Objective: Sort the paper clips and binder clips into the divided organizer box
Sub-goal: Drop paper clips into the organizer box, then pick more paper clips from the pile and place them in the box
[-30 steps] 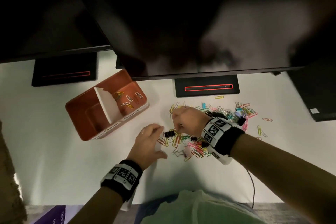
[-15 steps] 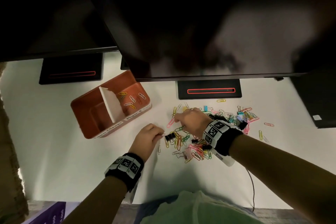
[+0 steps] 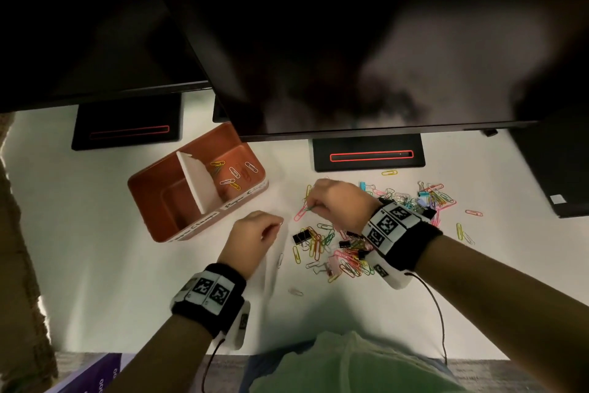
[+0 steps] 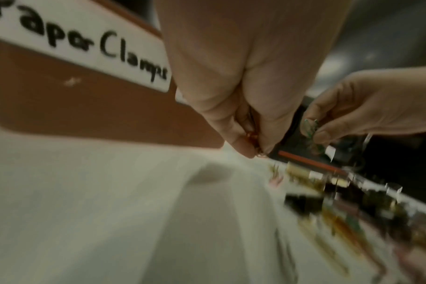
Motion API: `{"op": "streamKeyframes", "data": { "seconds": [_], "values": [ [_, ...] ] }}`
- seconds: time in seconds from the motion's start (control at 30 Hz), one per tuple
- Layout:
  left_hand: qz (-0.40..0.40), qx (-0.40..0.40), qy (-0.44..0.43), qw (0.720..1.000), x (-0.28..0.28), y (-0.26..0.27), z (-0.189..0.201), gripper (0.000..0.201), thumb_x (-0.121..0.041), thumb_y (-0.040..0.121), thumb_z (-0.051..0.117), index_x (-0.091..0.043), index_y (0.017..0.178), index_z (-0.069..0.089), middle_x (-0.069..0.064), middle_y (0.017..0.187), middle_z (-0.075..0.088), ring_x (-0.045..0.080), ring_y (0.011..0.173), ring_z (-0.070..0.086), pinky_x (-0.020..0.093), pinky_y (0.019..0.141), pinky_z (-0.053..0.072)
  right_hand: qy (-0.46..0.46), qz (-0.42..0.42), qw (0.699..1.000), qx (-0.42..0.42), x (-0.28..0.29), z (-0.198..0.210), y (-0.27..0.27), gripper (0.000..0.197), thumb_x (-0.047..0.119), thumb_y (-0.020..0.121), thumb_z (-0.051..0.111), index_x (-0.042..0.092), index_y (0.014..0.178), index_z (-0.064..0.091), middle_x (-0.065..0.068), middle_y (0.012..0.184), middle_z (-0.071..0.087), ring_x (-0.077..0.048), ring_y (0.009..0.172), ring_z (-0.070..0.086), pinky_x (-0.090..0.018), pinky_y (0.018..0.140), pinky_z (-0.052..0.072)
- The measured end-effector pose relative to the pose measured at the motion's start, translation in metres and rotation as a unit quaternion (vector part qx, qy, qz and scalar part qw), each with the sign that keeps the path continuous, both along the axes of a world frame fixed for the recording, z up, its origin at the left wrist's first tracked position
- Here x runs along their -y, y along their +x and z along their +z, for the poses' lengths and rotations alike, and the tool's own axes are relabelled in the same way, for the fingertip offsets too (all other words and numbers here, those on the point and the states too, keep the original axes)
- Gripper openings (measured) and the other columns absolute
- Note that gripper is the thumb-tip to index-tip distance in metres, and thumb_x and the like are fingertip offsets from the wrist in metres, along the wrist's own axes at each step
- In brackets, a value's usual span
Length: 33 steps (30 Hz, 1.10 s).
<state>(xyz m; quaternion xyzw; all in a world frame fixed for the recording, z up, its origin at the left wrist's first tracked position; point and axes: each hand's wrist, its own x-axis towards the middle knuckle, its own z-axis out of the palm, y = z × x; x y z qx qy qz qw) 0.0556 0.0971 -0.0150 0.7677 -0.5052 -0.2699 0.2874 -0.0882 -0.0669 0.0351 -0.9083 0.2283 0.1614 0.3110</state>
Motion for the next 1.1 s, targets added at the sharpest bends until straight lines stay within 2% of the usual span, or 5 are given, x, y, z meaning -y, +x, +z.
{"op": "streamKeyframes", "data": {
  "seconds": [0.2,0.33,0.57,0.87,1.1],
  "values": [
    [0.098,0.002,-0.120,0.988,0.006,0.035,0.069,0.018,-0.008,0.083,0.067,-0.015,0.099,0.071,-0.003,0.091,0.066,0.006,0.078,0.063,0.013,0.076,0.049,0.007,-0.050,0.984,0.169,-0.001,0.034,0.061,0.015,0.013,0.088,0.060,0.008,0.100,0.068,-0.010,0.102,0.060,-0.023,0.089,0.062,-0.034,0.086,0.050],
    [0.173,0.003,-0.105,0.979,0.017,0.067,0.071,0.023,-0.009,0.083,0.066,-0.015,0.105,0.068,0.002,0.099,0.065,0.012,0.082,0.067,0.032,0.082,0.056,0.001,-0.085,0.982,0.169,-0.007,0.038,0.110,0.024,0.017,0.086,0.064,0.011,0.109,0.065,-0.008,0.110,0.062,-0.021,0.097,0.061,-0.030,0.087,0.050],
    [0.059,0.059,-0.118,0.989,-0.001,0.040,0.070,0.023,-0.012,0.082,0.069,-0.012,0.105,0.068,-0.003,0.111,0.061,0.005,0.100,0.058,0.010,0.090,0.042,-0.017,-0.089,0.976,0.197,-0.008,0.021,0.067,0.025,0.029,0.089,0.060,0.020,0.112,0.061,-0.002,0.110,0.058,-0.016,0.096,0.057,-0.036,0.086,0.050],
    [0.005,-0.048,0.130,0.990,-0.030,-0.019,-0.004,0.026,-0.034,0.074,0.074,-0.020,0.090,0.060,-0.010,0.083,0.050,0.003,0.073,0.048,0.018,0.066,0.039,-0.020,0.105,0.992,-0.061,-0.038,-0.026,-0.003,0.057,0.041,0.082,0.065,0.028,0.134,0.045,0.001,0.133,0.050,-0.019,0.119,0.049,-0.041,0.101,0.042],
    [0.015,-0.031,0.142,0.989,-0.029,-0.025,-0.025,0.010,-0.017,0.078,0.071,-0.017,0.076,0.061,-0.007,0.079,0.051,0.017,0.080,0.052,0.031,0.075,0.048,-0.028,0.081,0.996,-0.039,-0.039,-0.034,0.008,0.023,0.028,0.088,0.056,0.022,0.110,0.062,-0.002,0.114,0.057,-0.022,0.108,0.053,-0.036,0.093,0.040]
  ]
}}
